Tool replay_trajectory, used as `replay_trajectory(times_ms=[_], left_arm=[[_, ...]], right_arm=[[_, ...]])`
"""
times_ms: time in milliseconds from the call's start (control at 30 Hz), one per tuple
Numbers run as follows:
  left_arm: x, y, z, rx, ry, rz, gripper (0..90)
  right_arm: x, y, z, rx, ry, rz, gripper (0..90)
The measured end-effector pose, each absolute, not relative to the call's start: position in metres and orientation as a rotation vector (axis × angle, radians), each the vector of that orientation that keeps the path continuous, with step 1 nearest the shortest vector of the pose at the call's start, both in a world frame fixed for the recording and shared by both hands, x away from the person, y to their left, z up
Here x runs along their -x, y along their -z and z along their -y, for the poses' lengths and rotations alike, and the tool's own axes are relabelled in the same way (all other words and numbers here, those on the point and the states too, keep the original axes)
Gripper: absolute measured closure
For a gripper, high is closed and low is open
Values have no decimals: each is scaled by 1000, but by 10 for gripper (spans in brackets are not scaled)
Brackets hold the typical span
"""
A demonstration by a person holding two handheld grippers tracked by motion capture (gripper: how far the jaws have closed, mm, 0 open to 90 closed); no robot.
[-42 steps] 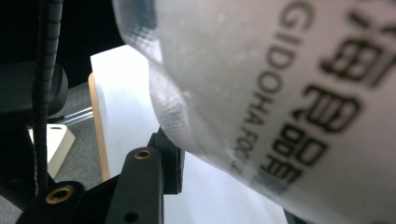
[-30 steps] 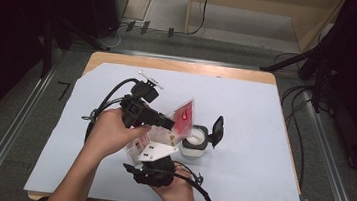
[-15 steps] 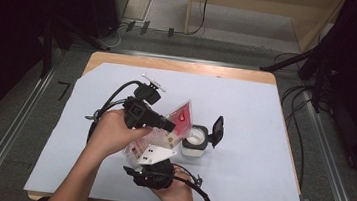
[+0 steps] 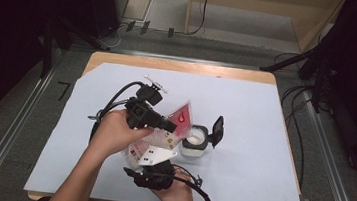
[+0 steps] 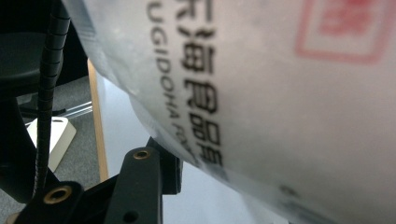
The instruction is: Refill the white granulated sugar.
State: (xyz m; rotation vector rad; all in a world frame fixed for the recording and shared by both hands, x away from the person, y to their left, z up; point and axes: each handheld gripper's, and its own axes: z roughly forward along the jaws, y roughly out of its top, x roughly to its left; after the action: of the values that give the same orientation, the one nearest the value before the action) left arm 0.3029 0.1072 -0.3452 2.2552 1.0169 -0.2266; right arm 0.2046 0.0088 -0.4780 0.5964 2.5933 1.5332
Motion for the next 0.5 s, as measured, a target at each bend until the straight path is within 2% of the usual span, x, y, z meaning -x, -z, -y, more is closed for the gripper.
replay_trajectory(times_ms=[500], left_arm=[[-304, 347, -108, -2259, 206, -1016, 760]], right_arm=[[-207, 488, -8, -608, -1517, -2609, 602]])
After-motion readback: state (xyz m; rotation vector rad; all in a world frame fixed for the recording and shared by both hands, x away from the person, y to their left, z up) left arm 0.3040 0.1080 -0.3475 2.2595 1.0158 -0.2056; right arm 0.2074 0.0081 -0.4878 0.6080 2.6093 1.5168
